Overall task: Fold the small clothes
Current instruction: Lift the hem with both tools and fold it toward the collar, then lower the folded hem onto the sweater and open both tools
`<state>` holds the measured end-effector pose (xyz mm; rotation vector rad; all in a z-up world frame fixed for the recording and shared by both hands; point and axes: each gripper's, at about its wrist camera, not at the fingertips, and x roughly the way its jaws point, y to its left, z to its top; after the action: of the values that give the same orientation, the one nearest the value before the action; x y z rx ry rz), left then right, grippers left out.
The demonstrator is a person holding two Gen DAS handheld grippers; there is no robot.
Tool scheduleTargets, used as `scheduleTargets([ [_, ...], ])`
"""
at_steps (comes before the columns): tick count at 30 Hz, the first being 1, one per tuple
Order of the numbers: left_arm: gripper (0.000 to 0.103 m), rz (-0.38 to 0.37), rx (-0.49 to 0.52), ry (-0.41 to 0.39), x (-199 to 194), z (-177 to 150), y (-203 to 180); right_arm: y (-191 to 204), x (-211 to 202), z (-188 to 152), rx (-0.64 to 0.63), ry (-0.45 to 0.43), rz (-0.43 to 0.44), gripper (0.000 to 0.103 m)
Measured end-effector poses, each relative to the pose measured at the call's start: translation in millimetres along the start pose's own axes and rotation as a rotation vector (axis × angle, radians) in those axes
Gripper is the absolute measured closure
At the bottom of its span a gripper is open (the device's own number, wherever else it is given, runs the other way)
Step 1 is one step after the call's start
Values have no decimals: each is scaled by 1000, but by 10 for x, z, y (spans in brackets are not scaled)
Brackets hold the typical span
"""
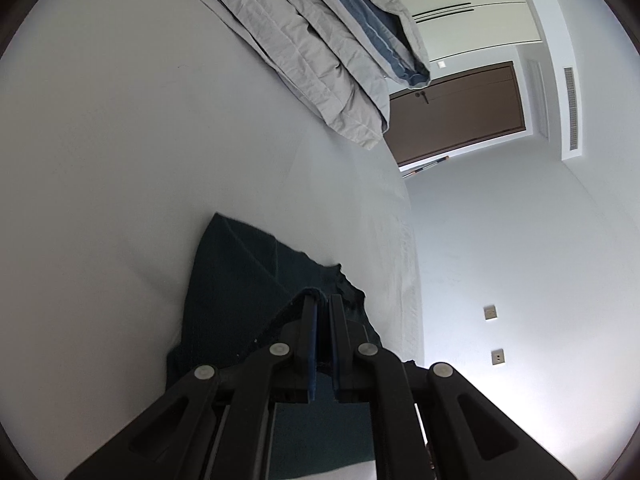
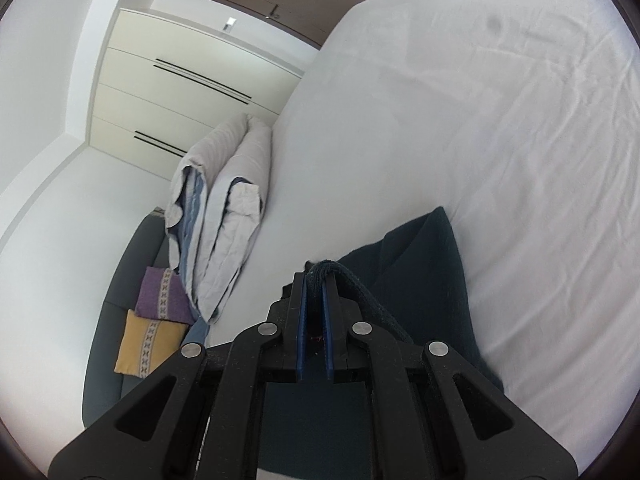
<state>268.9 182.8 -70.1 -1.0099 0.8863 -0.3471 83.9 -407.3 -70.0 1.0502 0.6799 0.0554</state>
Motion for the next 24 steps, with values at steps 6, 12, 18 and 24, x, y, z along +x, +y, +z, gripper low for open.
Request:
scheduleTargets([
  [6, 97, 46, -21, 6, 440, 327, 88, -201, 584, 289, 26, 3, -72, 97],
  [12, 97, 115, -26, 11, 803, 493, 221, -387, 1102, 511, 31, 22, -131, 97],
  [18, 74, 165, -36, 12, 964, 598, 360, -589, 1452, 567, 37, 39, -188, 80],
  [24, 70, 189, 67, 6, 769, 394, 195, -443, 1290, 486, -58, -20, -215, 44],
])
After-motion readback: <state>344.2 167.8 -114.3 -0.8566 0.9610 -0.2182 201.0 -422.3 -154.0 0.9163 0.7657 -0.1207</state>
